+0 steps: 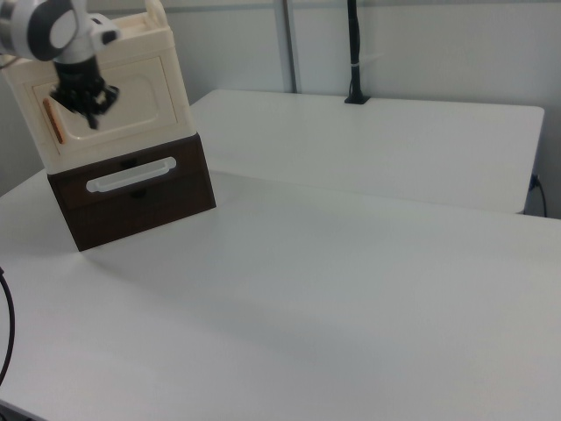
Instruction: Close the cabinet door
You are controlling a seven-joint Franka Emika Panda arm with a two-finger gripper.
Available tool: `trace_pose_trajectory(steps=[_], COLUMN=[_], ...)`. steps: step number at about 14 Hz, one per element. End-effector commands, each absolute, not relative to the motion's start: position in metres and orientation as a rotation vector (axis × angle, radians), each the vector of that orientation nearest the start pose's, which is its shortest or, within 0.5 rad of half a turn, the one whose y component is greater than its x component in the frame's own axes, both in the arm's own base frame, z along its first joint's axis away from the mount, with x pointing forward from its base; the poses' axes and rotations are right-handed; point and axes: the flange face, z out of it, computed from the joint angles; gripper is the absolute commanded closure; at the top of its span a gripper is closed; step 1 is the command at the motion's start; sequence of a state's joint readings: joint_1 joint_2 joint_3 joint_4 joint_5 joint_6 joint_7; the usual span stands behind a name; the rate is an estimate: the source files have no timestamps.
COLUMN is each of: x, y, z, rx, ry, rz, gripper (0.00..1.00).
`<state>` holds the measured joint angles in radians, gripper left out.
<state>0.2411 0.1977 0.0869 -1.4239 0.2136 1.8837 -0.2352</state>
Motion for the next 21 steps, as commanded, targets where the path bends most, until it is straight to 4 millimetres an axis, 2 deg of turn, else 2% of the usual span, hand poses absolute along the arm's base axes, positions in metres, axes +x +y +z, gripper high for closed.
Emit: trace_pose_trajectory(steps=[1, 4, 6, 7, 9, 10, 12, 14, 15, 16, 17, 21], x=[0.6, 0.602, 0.596, 0.594, 0.591, 0.589, 0.588, 0.584, 0.584, 0.583, 0.583, 0.584], y=[0.159, 0.085, 0.062, 0.05, 0.038, 0.029, 0.02, 0.017, 0.012, 0.011, 0.011, 0.013], z=[0.6, 0.593, 0.593, 0.591, 0.593, 0.596, 0.597, 0.602, 0.601, 0.602, 0.601, 0.598], rx=[-2.942, -3.063, -3.124, -3.171, -3.237, -3.246, -3.246, -3.247, -3.243, -3.24, -3.24, -3.232], ry=[-0.741, -0.607, -0.543, -0.445, -0.264, -0.162, -0.126, -0.118, -0.103, -0.097, -0.097, -0.094], rz=[-0.239, -0.093, -0.029, -0.006, 0.004, -0.006, -0.008, -0.018, -0.014, -0.014, -0.004, 0.005], gripper=[1.0, 0.98, 0.98, 0.98, 0.97, 0.93, 0.87, 0.71, 0.45, 0.04, 0.0, 0.0])
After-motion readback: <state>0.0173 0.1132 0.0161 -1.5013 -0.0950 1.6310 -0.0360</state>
